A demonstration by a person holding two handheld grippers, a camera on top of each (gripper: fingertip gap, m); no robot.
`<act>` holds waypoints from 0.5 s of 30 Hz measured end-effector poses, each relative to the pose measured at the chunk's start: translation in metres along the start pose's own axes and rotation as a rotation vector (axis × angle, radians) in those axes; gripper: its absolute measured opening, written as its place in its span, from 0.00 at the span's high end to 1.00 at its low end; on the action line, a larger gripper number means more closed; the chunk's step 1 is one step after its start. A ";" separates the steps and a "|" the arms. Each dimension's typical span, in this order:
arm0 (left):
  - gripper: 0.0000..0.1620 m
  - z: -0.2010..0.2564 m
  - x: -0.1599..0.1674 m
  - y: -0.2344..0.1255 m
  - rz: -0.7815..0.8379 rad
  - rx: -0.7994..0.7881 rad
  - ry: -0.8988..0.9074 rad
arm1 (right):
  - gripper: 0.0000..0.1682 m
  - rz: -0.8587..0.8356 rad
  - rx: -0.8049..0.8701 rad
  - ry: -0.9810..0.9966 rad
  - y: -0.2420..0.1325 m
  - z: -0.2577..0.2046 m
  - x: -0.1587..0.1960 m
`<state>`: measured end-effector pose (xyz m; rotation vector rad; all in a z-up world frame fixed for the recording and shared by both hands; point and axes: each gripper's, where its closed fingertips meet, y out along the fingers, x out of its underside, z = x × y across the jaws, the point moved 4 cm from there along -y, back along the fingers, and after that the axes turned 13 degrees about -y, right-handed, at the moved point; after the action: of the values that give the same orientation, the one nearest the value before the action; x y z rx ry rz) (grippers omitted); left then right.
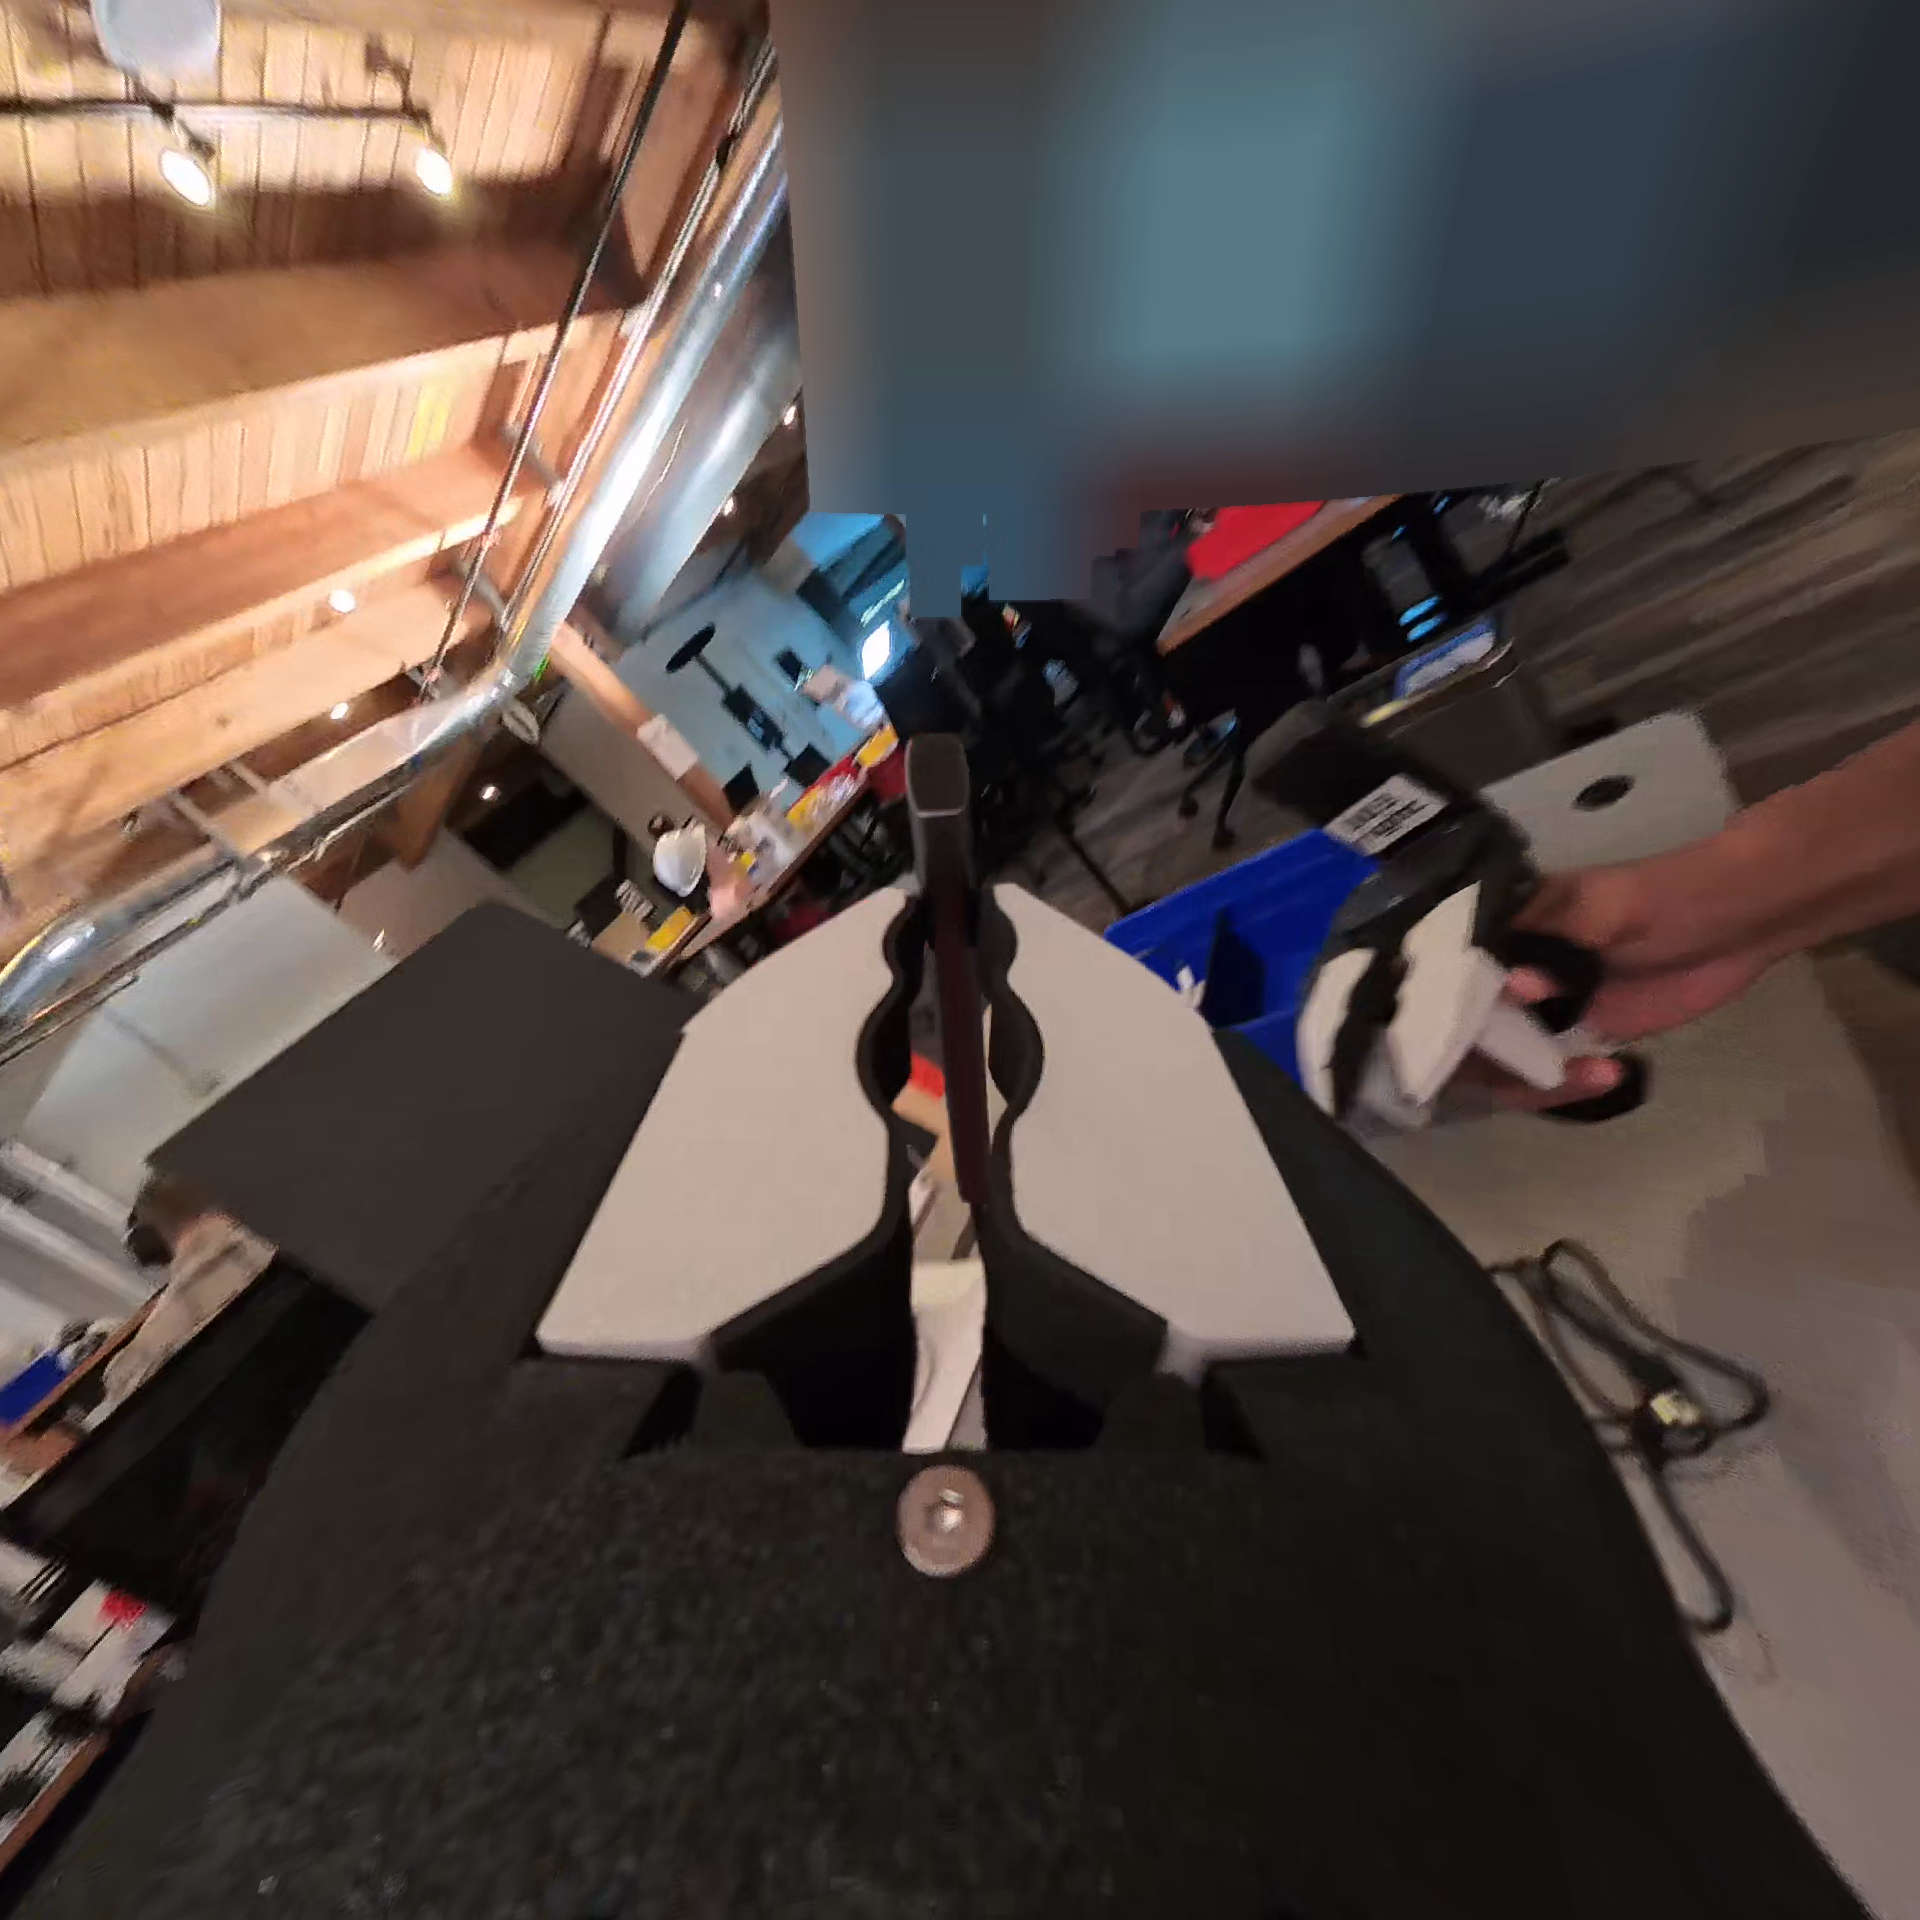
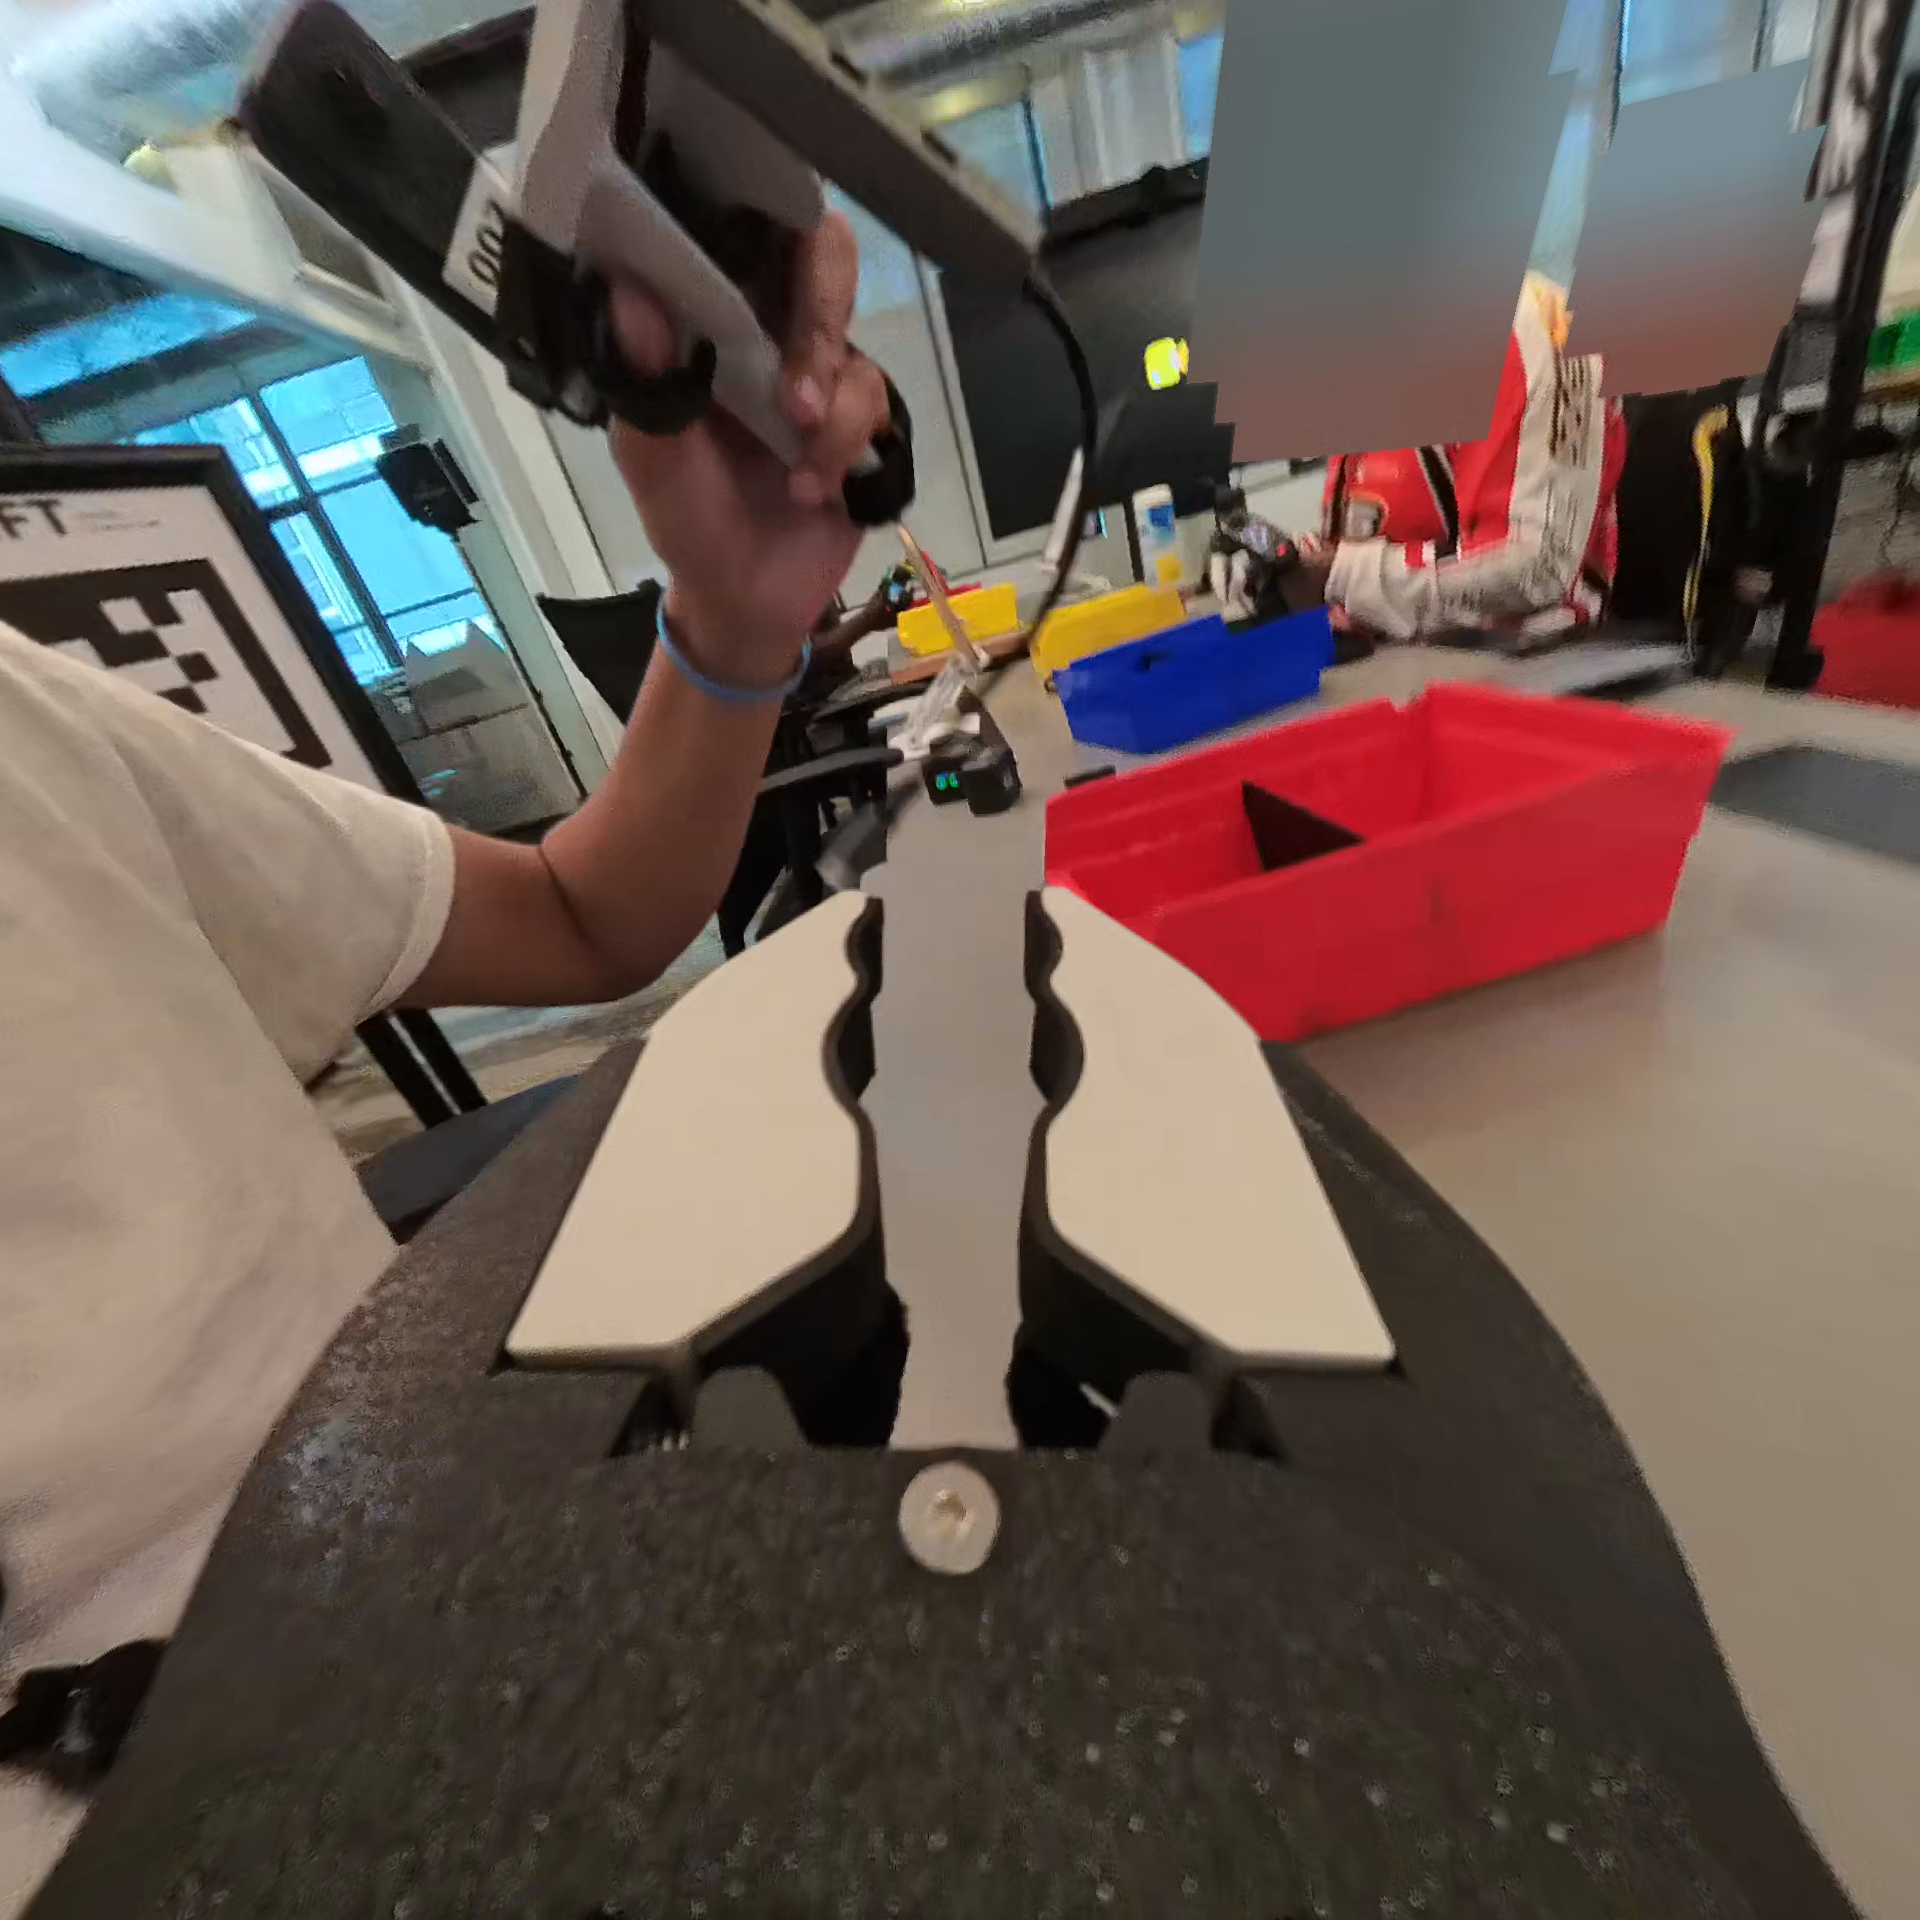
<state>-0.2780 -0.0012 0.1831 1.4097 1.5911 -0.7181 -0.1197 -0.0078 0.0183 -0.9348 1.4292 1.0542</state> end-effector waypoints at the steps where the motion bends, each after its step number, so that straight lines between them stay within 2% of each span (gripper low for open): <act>1: 0.94 0.010 -0.004 0.001 0.028 0.024 -0.026 | 0.83 0.021 -0.010 -0.040 0.005 -0.004 -0.010; 4: 0.94 0.041 -0.002 0.008 0.121 0.150 -0.220 | 0.78 0.111 -0.014 -0.101 0.010 -0.017 -0.027; 7: 0.94 0.068 0.015 0.016 0.206 0.245 -0.432 | 0.76 0.183 0.010 -0.112 0.003 -0.022 -0.027; 10: 0.94 0.082 0.043 0.026 0.240 0.231 -0.520 | 0.87 0.171 -0.028 -0.071 0.001 -0.029 -0.014; 13: 0.94 0.090 0.067 0.034 0.203 0.263 -0.628 | 0.79 0.198 -0.108 -0.042 0.001 -0.044 -0.003; 15: 0.94 0.095 0.077 0.036 0.213 0.280 -0.701 | 0.82 0.178 -0.085 -0.049 0.003 -0.042 0.005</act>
<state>-0.2202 -0.0395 0.0757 1.2905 0.8068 -1.1771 -0.1353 -0.0470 0.0144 -0.8476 1.4557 1.2697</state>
